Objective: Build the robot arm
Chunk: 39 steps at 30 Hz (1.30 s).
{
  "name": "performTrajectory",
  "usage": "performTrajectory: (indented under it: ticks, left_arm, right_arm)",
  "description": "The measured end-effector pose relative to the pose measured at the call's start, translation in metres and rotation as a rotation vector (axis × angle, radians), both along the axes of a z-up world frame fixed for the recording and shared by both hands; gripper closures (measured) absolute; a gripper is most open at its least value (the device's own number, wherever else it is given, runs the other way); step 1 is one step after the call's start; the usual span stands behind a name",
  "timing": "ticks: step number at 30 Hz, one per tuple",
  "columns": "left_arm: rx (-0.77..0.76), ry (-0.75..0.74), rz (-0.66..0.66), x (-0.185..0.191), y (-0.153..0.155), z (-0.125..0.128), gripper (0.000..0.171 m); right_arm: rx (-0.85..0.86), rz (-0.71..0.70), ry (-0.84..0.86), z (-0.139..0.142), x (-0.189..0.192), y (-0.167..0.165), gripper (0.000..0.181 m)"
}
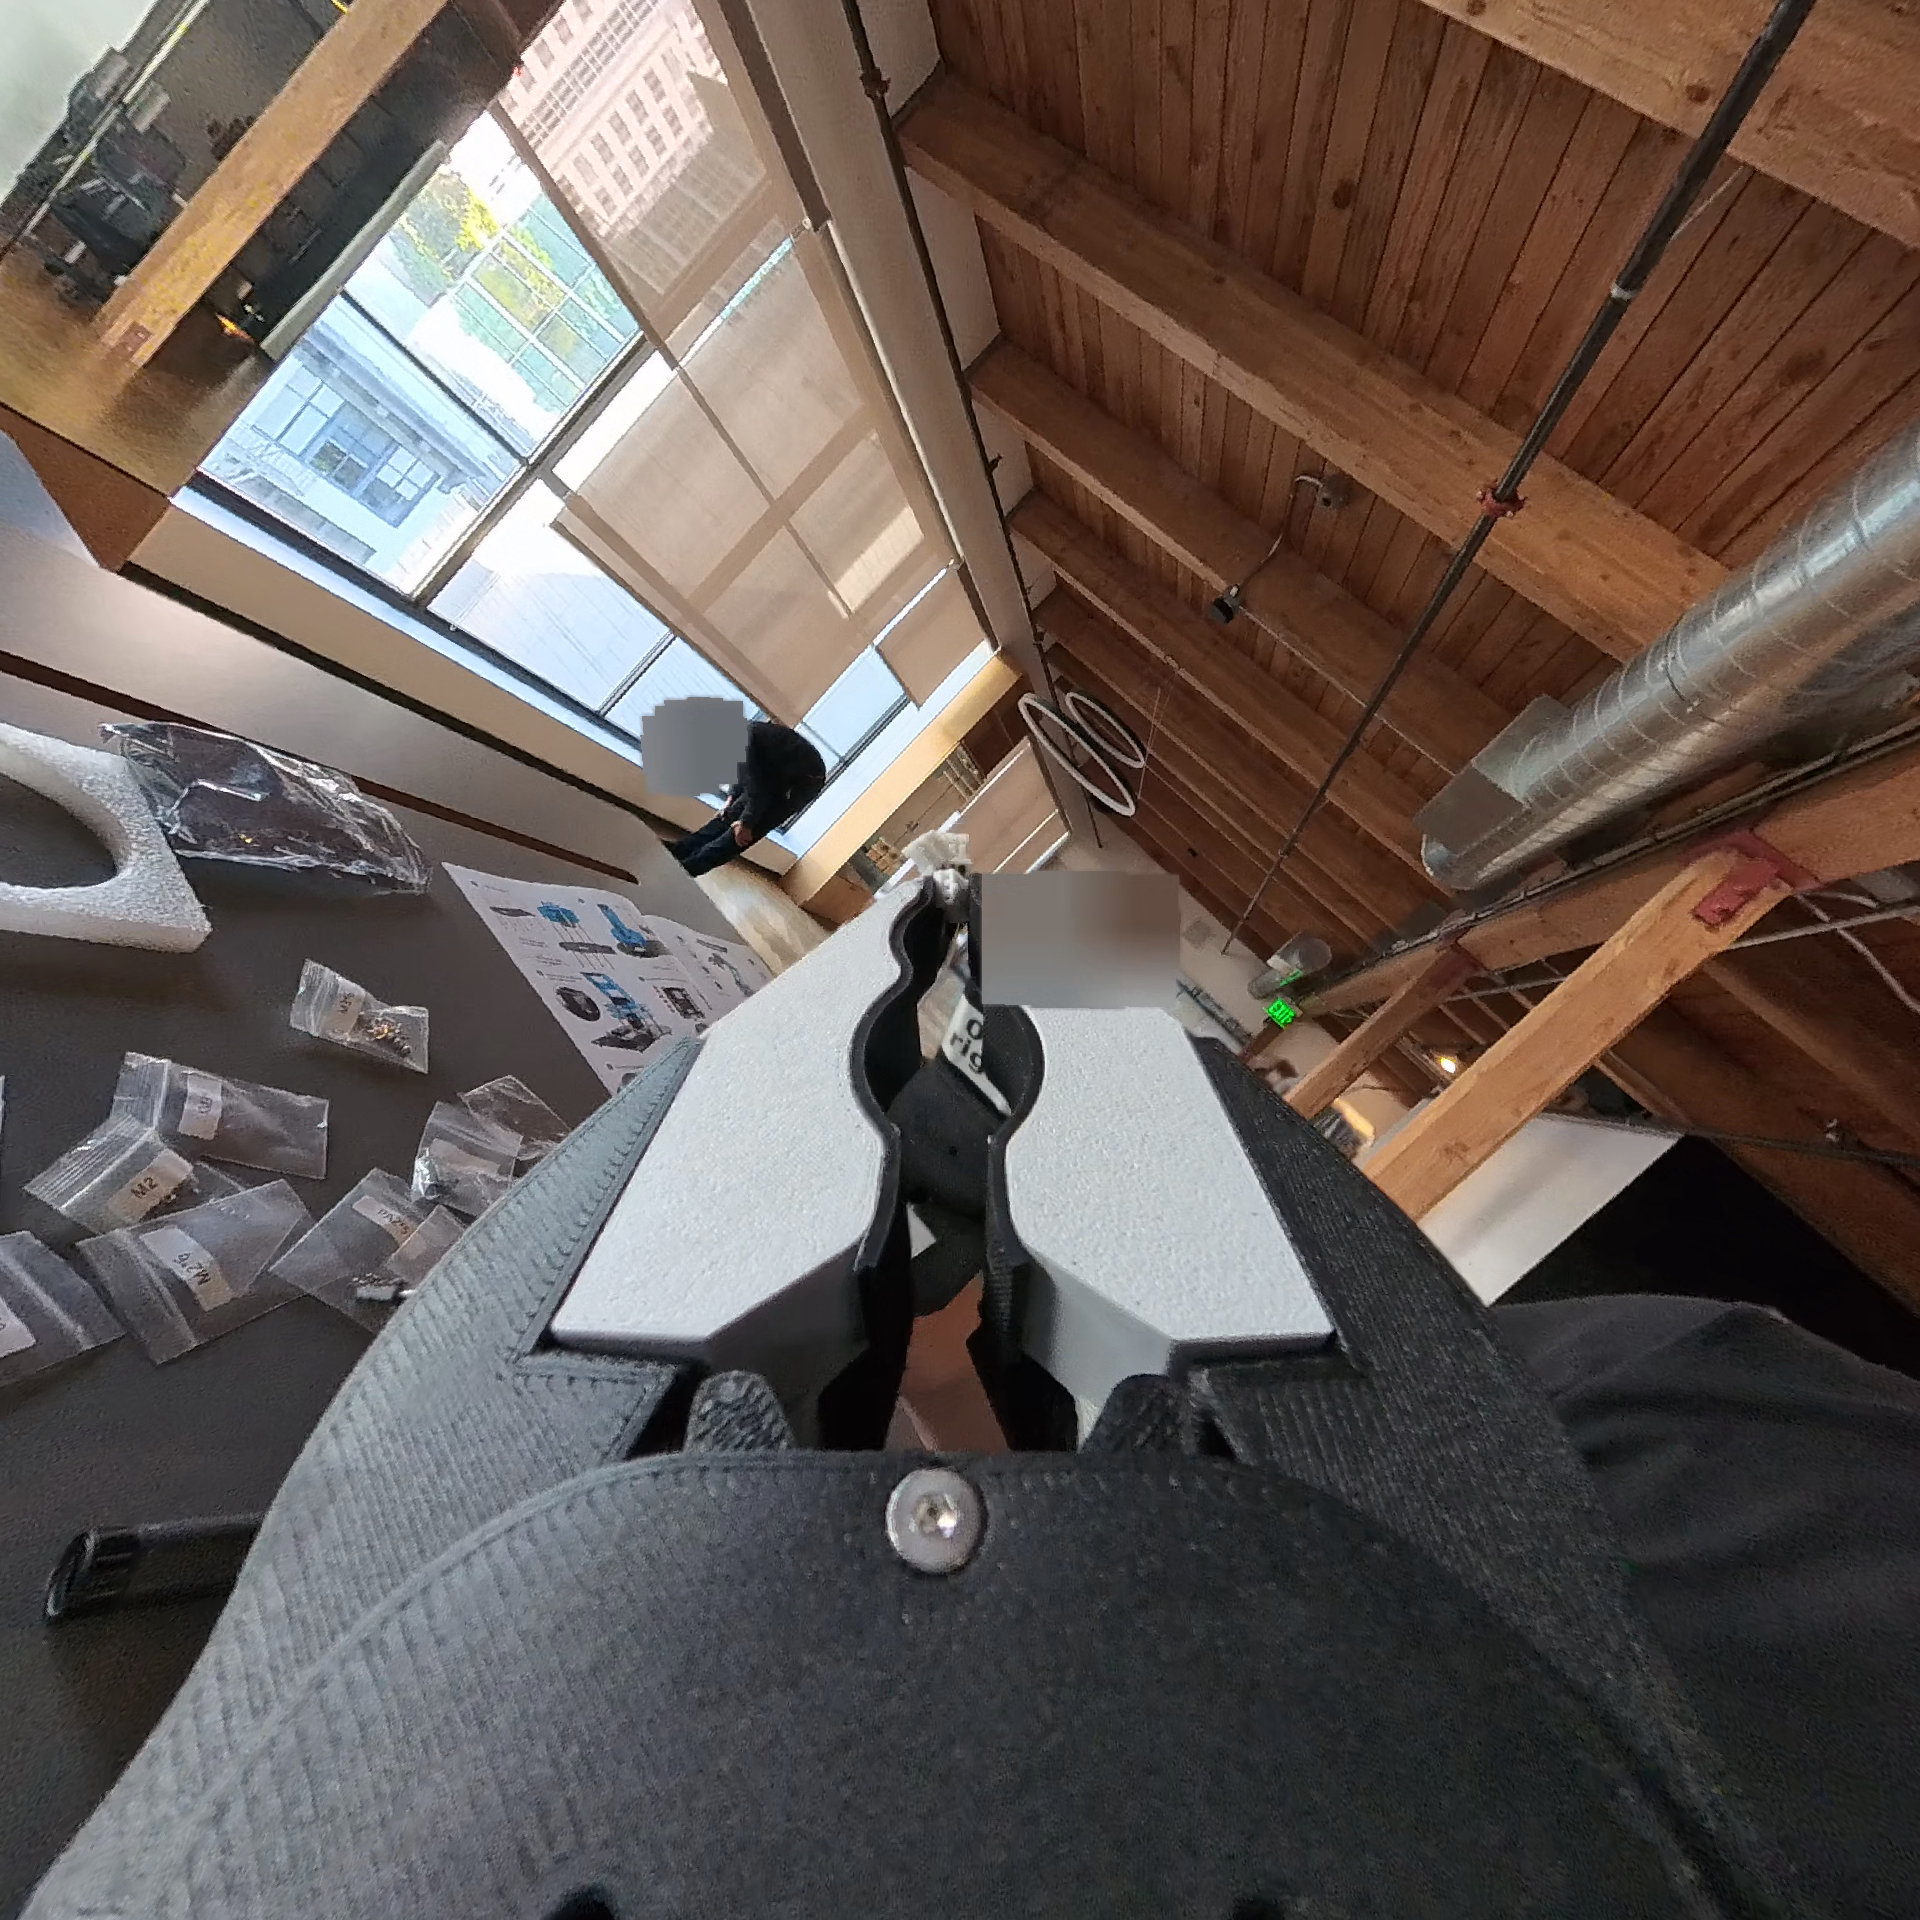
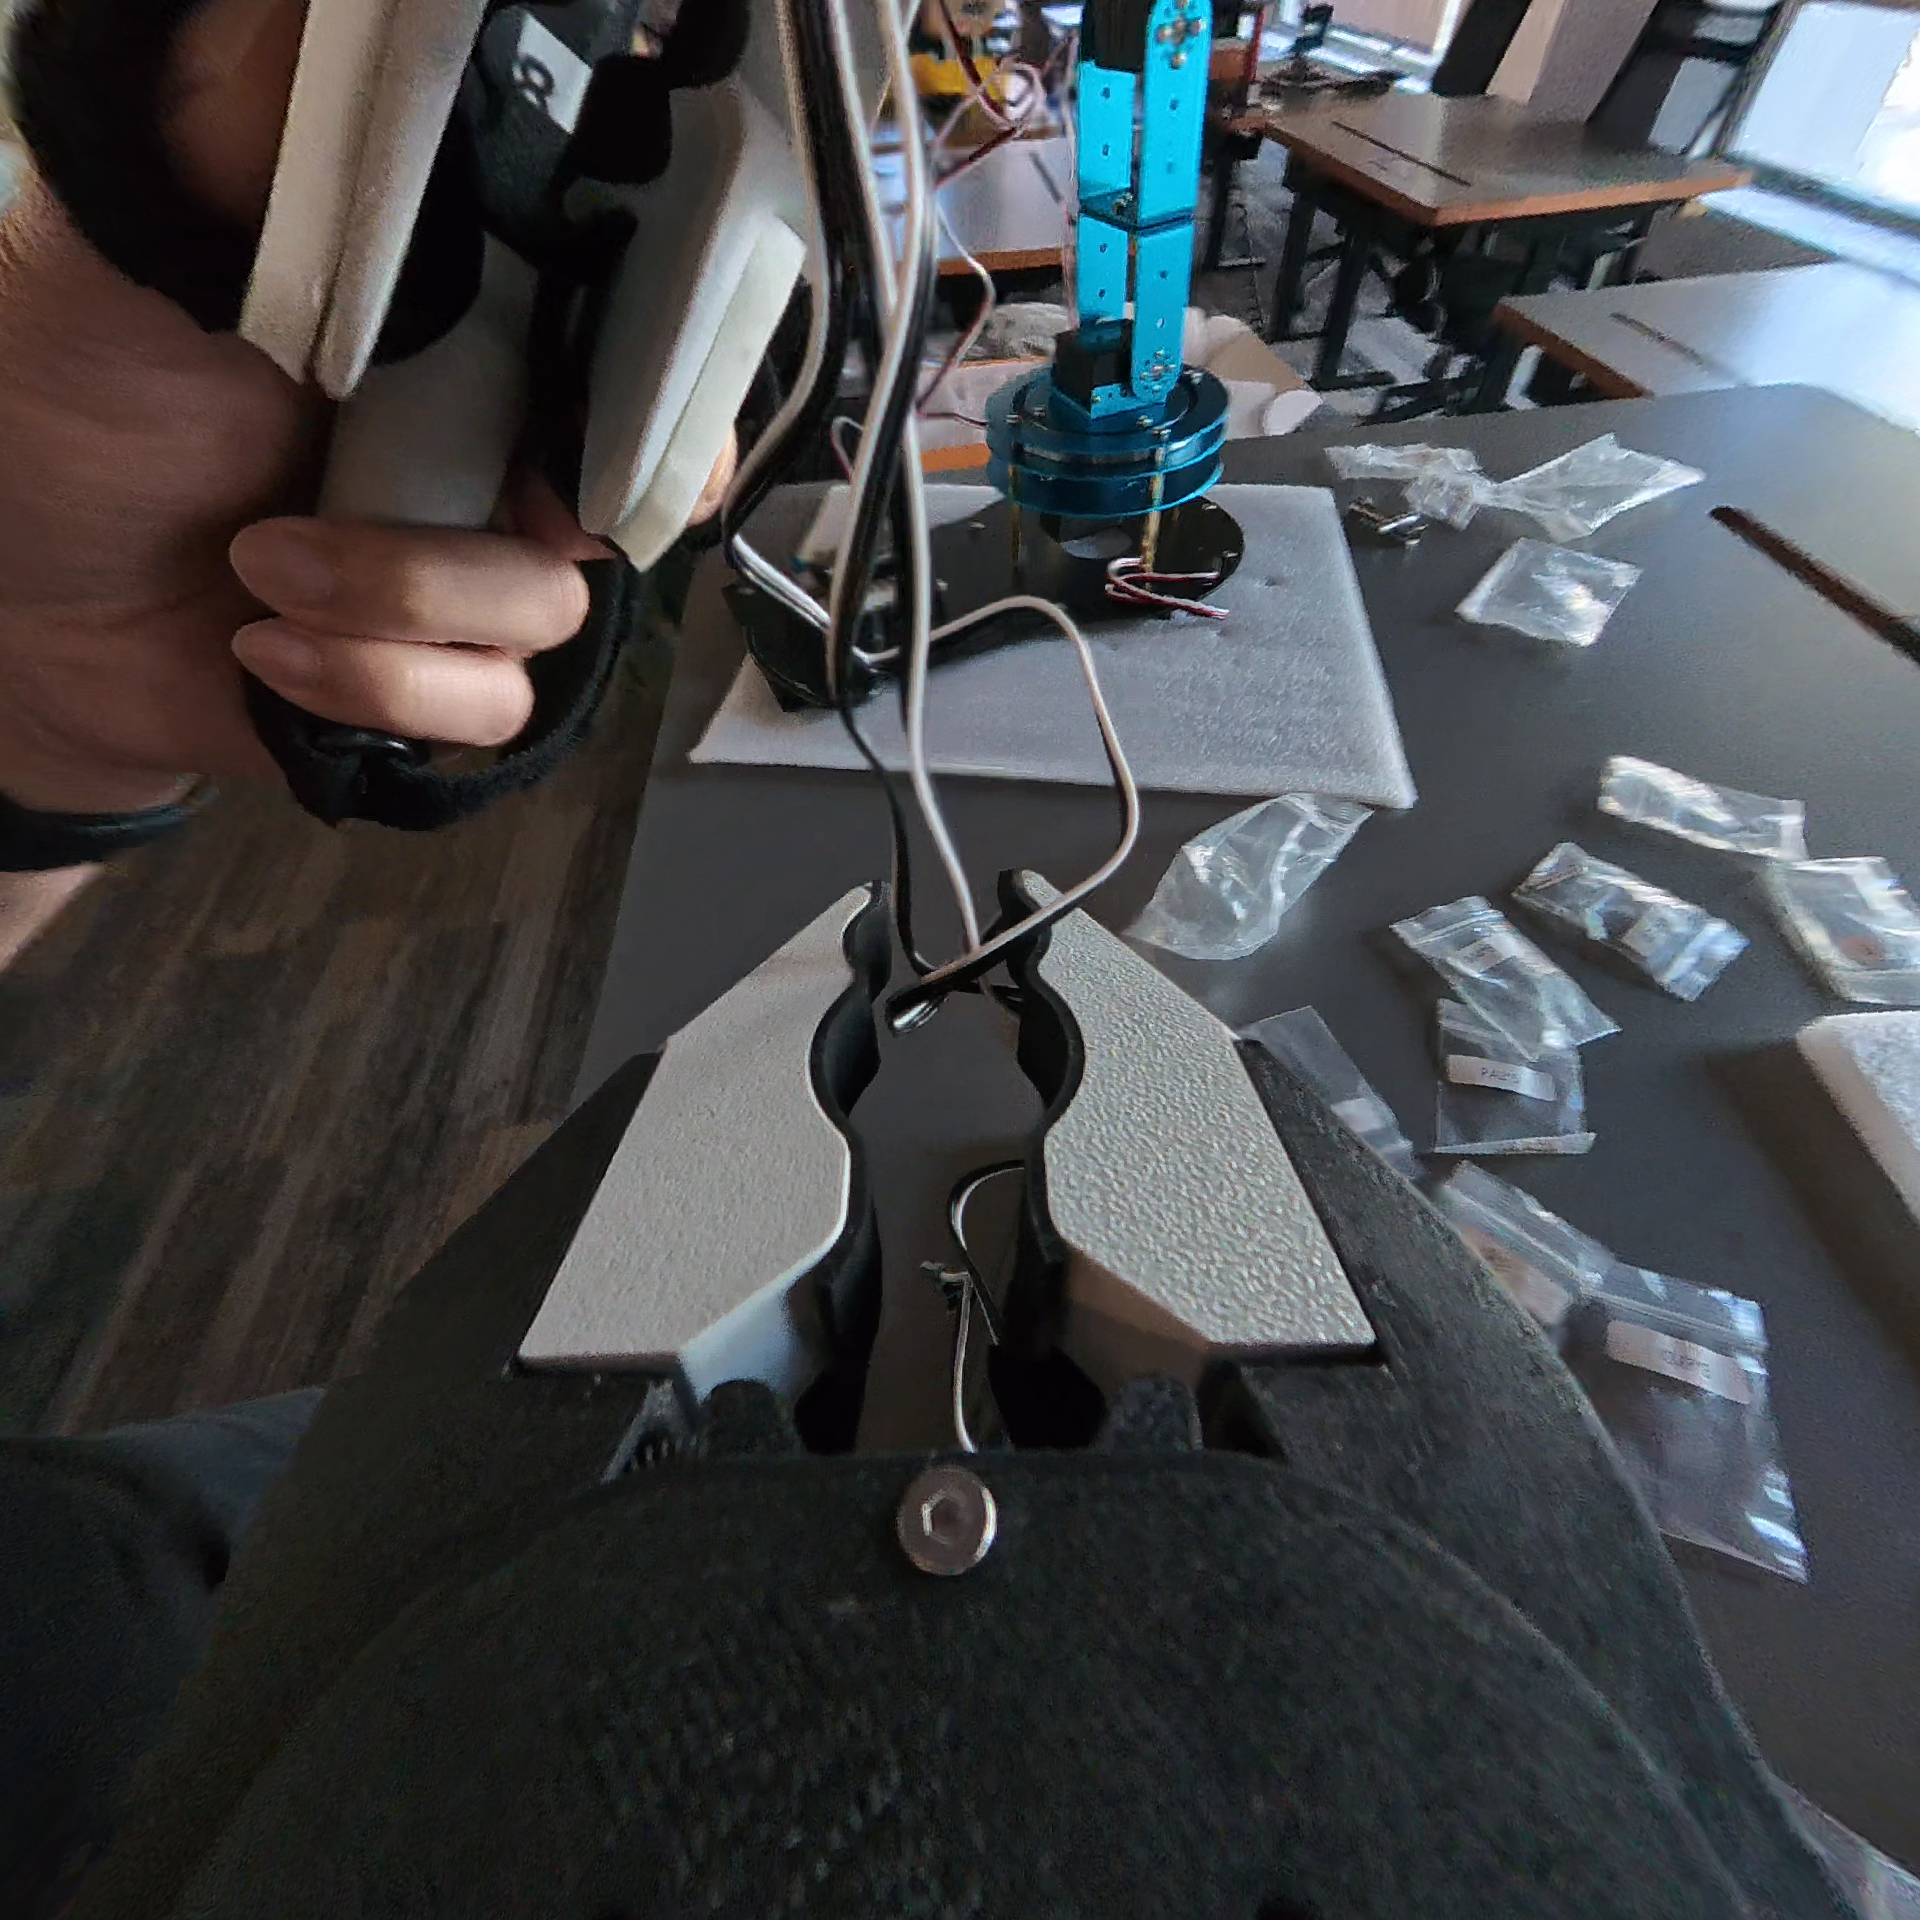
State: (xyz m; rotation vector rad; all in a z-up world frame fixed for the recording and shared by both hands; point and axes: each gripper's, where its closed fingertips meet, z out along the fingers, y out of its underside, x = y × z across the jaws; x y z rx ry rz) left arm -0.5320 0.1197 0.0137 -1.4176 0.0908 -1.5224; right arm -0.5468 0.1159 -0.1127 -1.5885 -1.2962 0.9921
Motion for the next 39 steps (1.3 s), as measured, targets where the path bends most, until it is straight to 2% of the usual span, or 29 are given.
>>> performTrajectory:
  ticks: [1,7,10,13,16,19,22,26,30,32,34,39]
  left_arm:
    - [-0.002,0.015,0.002,0.001,0.001,-0.001,0.170]
    - [-0.035,0.061,0.017,-0.011,0.013,0.001,0.170]
    - [-0.036,0.102,0.007,-0.013,0.016,0.001,0.170]
    - [-0.044,0.123,-0.001,-0.011,0.019,-0.003,0.170]
    - [-0.061,0.152,0.001,-0.009,0.019,-0.014,0.170]
    - [-0.074,0.163,0.000,-0.009,0.016,-0.025,0.170]
    - [-0.080,0.177,-0.002,-0.010,0.011,-0.035,0.169]
    - [-0.076,0.153,0.005,-0.015,0.004,-0.041,0.170]
    - [-0.028,0.161,0.010,-0.020,-0.007,-0.042,0.169]
    - [-0.022,0.203,0.022,-0.023,-0.010,-0.047,0.170]
    - [-0.023,0.228,0.041,-0.028,-0.010,-0.051,0.170]
    - [-0.031,0.203,0.066,-0.039,-0.008,-0.055,0.169]
  right_arm:
    - [-0.046,0.018,0.021,0.002,0.000,-0.002,0.161]
    - [-0.153,0.214,0.106,0.029,0.007,-0.018,0.116]
    - [-0.199,0.249,0.085,0.036,0.021,-0.016,0.108]
    - [-0.171,0.231,0.087,0.044,0.035,-0.005,0.109]
    - [-0.181,0.216,0.161,0.062,0.038,0.002,0.112]
    - [-0.201,0.202,0.194,0.074,0.023,0.009,0.133]
    - [-0.234,0.223,0.197,0.075,0.001,0.009,0.144]
    - [-0.233,0.291,0.188,0.069,-0.010,-0.004,0.179]
    - [-0.284,0.347,0.251,0.071,-0.012,-0.013,0.179]
    - [-0.323,0.344,0.289,0.074,-0.014,-0.011,0.167]
    - [-0.357,0.322,0.303,0.073,-0.016,-0.004,0.162]
    - [-0.411,0.333,0.190,0.055,-0.027,-0.007,0.152]
